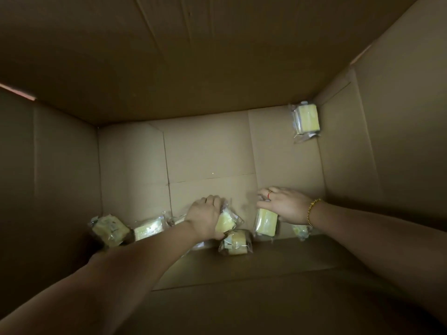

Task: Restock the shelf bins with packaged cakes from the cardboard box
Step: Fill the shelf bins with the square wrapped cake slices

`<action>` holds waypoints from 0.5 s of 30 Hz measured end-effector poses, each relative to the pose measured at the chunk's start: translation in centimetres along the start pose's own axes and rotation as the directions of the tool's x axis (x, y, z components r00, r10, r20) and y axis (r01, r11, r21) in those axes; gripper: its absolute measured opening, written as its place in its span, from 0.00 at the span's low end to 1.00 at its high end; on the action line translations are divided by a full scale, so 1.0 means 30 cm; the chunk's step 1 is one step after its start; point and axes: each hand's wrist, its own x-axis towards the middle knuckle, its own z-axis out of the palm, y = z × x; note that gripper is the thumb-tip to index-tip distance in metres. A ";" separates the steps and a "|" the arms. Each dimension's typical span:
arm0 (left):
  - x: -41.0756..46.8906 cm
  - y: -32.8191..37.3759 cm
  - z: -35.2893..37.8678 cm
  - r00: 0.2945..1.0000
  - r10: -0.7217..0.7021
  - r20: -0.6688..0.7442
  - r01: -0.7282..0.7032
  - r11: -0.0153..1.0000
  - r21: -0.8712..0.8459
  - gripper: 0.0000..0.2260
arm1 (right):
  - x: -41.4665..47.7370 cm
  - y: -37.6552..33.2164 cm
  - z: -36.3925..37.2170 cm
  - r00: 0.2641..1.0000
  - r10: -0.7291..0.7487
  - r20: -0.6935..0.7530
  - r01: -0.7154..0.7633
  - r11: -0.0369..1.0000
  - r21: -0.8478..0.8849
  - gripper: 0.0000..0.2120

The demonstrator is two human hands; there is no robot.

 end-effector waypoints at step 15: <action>0.031 -0.183 -0.268 0.937 0.133 0.323 0.347 -0.243 -0.906 0.18 | 0.007 0.129 -0.144 0.949 0.149 0.278 -0.182 -0.461 0.869 0.07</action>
